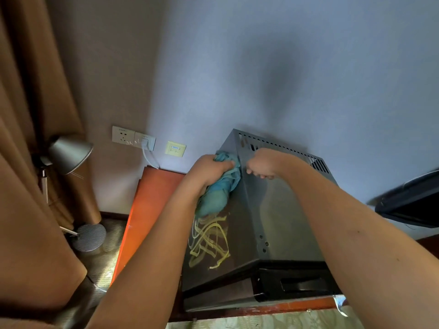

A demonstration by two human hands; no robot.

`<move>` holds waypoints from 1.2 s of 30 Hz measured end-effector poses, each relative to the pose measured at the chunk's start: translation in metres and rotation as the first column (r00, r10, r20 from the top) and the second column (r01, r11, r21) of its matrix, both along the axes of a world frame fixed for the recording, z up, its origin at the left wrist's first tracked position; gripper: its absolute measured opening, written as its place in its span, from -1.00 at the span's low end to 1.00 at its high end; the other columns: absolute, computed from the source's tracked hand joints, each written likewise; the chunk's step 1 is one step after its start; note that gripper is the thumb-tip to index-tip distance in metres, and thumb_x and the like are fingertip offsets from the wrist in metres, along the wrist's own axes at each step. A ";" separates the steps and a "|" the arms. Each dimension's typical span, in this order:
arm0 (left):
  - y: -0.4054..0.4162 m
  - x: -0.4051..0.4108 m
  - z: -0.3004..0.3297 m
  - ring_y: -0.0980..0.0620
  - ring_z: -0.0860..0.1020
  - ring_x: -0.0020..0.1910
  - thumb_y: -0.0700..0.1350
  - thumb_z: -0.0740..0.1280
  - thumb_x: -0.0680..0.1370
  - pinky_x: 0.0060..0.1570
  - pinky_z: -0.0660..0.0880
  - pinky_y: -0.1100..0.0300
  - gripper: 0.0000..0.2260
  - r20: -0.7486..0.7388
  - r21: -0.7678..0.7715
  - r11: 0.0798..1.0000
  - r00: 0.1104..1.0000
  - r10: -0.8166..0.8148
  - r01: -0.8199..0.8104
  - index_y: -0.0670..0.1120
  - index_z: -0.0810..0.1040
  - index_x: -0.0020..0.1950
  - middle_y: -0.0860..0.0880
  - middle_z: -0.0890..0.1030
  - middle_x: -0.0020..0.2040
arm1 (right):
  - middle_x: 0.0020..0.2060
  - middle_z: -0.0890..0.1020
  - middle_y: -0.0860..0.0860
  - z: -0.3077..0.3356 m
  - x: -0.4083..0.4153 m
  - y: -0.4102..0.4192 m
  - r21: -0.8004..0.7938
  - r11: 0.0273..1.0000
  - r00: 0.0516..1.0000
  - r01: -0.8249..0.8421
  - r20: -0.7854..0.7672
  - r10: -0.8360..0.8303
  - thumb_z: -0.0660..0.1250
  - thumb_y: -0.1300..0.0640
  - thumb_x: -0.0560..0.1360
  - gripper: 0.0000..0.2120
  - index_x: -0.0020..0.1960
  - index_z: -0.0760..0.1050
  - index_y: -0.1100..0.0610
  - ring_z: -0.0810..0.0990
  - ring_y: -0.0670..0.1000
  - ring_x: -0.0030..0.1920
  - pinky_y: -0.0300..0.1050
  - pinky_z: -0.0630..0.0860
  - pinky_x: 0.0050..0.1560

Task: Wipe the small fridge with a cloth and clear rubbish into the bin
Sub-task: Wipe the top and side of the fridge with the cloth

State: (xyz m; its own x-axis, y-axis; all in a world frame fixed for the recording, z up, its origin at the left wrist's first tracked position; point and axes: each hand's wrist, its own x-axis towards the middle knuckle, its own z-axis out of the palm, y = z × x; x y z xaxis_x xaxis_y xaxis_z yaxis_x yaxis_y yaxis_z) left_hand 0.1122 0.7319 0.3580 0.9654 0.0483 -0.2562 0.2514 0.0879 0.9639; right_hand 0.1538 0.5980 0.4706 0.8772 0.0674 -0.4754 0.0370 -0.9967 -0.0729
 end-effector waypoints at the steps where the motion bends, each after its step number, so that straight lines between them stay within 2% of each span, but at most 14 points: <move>1: -0.002 0.003 0.007 -0.09 0.70 -0.09 0.00 0.43 0.53 0.05 0.65 -0.06 -0.86 0.048 -0.042 0.999 0.999 0.019 -0.017 -0.05 0.67 -0.04 -0.10 0.73 -0.08 | -0.38 0.42 0.06 -0.002 0.003 0.002 0.009 0.999 0.998 -0.031 0.063 0.031 0.16 0.21 0.60 -0.73 -0.28 0.38 0.16 0.35 0.02 -0.39 -0.13 0.29 -0.34; 3: -0.006 0.011 0.015 -0.07 0.69 -0.05 0.02 0.39 0.55 0.09 0.63 -0.09 -0.89 0.119 -0.055 0.996 0.990 0.072 -0.066 0.01 0.67 -0.06 -0.06 0.73 -0.06 | -0.32 0.39 0.05 -0.009 0.007 0.005 0.012 0.996 0.982 -0.084 0.173 0.081 0.12 0.21 0.61 -0.73 -0.28 0.32 0.16 0.38 0.06 -0.25 -0.10 0.26 -0.25; 5: -0.009 0.017 0.011 -0.05 0.67 -0.03 0.06 0.35 0.58 0.09 0.62 -0.05 -0.85 0.116 -0.010 0.993 0.987 0.114 -0.114 0.03 0.66 -0.03 -0.04 0.72 -0.04 | -0.29 0.39 0.04 -0.019 0.009 0.004 0.072 0.991 0.964 -0.114 0.251 0.093 0.07 0.18 0.64 -0.70 -0.26 0.29 0.14 0.39 0.05 -0.22 -0.07 0.20 -0.30; 9: -0.006 0.016 -0.020 -0.10 0.63 0.03 0.11 0.28 0.60 0.14 0.58 -0.04 -0.69 -0.042 0.220 0.973 0.996 0.077 -0.066 -0.08 0.64 0.14 -0.10 0.68 0.09 | -0.30 0.40 0.02 -0.031 0.016 -0.001 0.131 0.984 0.932 -0.118 0.358 0.064 0.04 0.08 0.67 -0.69 -0.25 0.28 0.09 0.38 -0.01 -0.30 -0.08 0.23 -0.34; 12: -0.001 0.009 -0.031 -0.11 0.63 -0.02 0.12 0.31 0.56 0.13 0.58 -0.06 -0.72 -0.122 0.300 0.953 0.993 -0.005 0.041 -0.07 0.63 0.05 -0.07 0.67 0.03 | -0.33 0.40 0.00 -0.032 0.024 0.002 0.132 0.985 0.928 -0.113 0.368 0.057 0.04 0.06 0.68 -0.67 -0.26 0.28 0.07 0.39 -0.02 -0.32 -0.09 0.22 -0.35; 16: 0.003 0.018 -0.012 -0.07 0.66 -0.09 0.06 0.37 0.53 0.06 0.61 -0.06 -0.81 -0.003 0.214 0.977 1.000 -0.002 0.002 -0.04 0.65 -0.08 -0.06 0.69 -0.09 | -0.26 0.46 0.04 -0.030 0.037 0.010 0.131 0.989 0.962 -0.069 0.270 0.031 0.05 0.10 0.67 -0.71 -0.20 0.34 0.10 0.45 0.07 -0.22 -0.08 0.29 -0.30; 20: 0.001 0.044 0.006 -0.06 0.67 -0.07 0.10 0.33 0.49 0.07 0.61 -0.11 -0.78 0.089 0.093 0.989 0.990 0.108 -0.116 0.00 0.66 -0.04 -0.03 0.71 -0.08 | -0.02 0.50 0.16 -0.022 0.049 0.016 0.101 0.995 0.991 0.003 0.131 -0.017 0.09 0.21 0.64 -0.82 0.06 0.45 0.21 0.44 0.11 -0.03 -0.03 0.41 0.00; 23: -0.001 0.059 -0.003 -0.07 0.64 0.00 0.11 0.29 0.57 0.13 0.58 -0.08 -0.73 0.062 0.143 0.975 0.985 0.162 -0.169 -0.02 0.65 0.08 -0.04 0.69 0.02 | 0.07 0.53 0.27 -0.018 0.049 0.020 0.094 0.994 0.995 0.050 0.077 -0.058 0.09 0.26 0.63 -0.68 0.26 0.50 0.36 0.43 0.12 -0.03 0.02 0.41 0.02; 26: 0.000 0.062 -0.022 -0.14 0.60 0.08 0.09 0.24 0.62 0.16 0.54 -0.03 -0.66 -0.034 0.304 0.945 0.990 0.139 -0.122 -0.10 0.61 0.21 -0.13 0.65 0.15 | 0.20 0.55 0.38 -0.012 0.042 0.027 0.005 1.000 0.999 0.024 0.026 -0.024 0.11 0.42 0.58 -0.71 0.23 0.45 0.53 0.60 0.26 0.05 0.10 0.50 0.06; 29: 0.004 0.053 -0.035 -0.15 0.59 0.09 0.10 0.26 0.60 0.13 0.54 0.02 -0.62 -0.159 0.377 0.926 0.987 0.036 0.027 -0.13 0.59 0.25 -0.13 0.63 0.16 | 0.26 0.53 0.33 -0.005 0.036 0.037 -0.021 1.000 1.000 0.010 0.027 -0.009 0.10 0.35 0.64 -0.72 0.26 0.47 0.40 0.56 0.27 0.22 0.06 0.46 0.06; 30: 0.006 0.049 -0.036 -0.14 0.61 0.05 0.11 0.29 0.58 0.13 0.56 0.00 -0.63 -0.182 0.371 0.927 0.983 0.008 0.062 -0.13 0.61 0.21 -0.13 0.65 0.13 | 0.24 0.53 0.30 -0.006 0.039 0.037 -0.020 1.000 0.999 0.002 0.037 -0.001 0.07 0.30 0.66 -0.75 0.18 0.48 0.32 0.55 0.23 0.17 0.03 0.43 0.03; 31: 0.008 0.046 -0.035 -0.12 0.62 0.01 0.11 0.32 0.56 0.12 0.58 -0.02 -0.66 -0.180 0.350 0.934 0.984 -0.009 0.072 -0.11 0.63 0.15 -0.12 0.66 0.07 | 0.14 0.54 0.27 -0.006 0.039 0.038 -0.021 1.000 0.999 -0.012 0.040 0.013 0.04 0.28 0.67 -0.79 0.01 0.44 0.26 0.53 0.18 0.04 -0.01 0.42 -0.02; 33: 0.009 0.044 -0.023 -0.11 0.66 -0.05 0.06 0.36 0.54 0.09 0.61 -0.06 -0.77 -0.098 0.225 0.974 0.995 0.005 0.018 -0.08 0.66 0.02 -0.09 0.69 -0.04 | -0.15 0.50 0.19 -0.010 0.043 0.037 -0.059 0.998 1.000 -0.023 0.013 0.024 0.01 0.29 0.67 -0.73 -0.20 0.28 0.17 0.47 0.13 -0.24 -0.09 0.43 -0.23; 36: 0.006 0.057 0.006 -0.11 0.69 -0.06 0.00 0.38 0.54 0.04 0.63 -0.07 -0.86 0.071 0.016 0.994 0.992 0.109 -0.110 -0.04 0.68 -0.04 -0.06 0.72 -0.10 | -0.33 0.40 0.14 -0.008 0.043 0.035 -0.054 0.998 1.000 0.018 0.008 -0.017 0.01 0.31 0.66 -0.79 -0.07 0.38 0.25 0.41 0.09 -0.39 -0.16 0.35 -0.45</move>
State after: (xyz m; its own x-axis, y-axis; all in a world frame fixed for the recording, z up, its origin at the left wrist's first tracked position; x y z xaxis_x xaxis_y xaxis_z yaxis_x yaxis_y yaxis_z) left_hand 0.1688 0.7383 0.3643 0.9694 0.1592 -0.1867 0.1737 0.0916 0.9805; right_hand 0.1964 0.6331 0.4629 0.8814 0.0264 -0.4715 0.0199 -0.9996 -0.0187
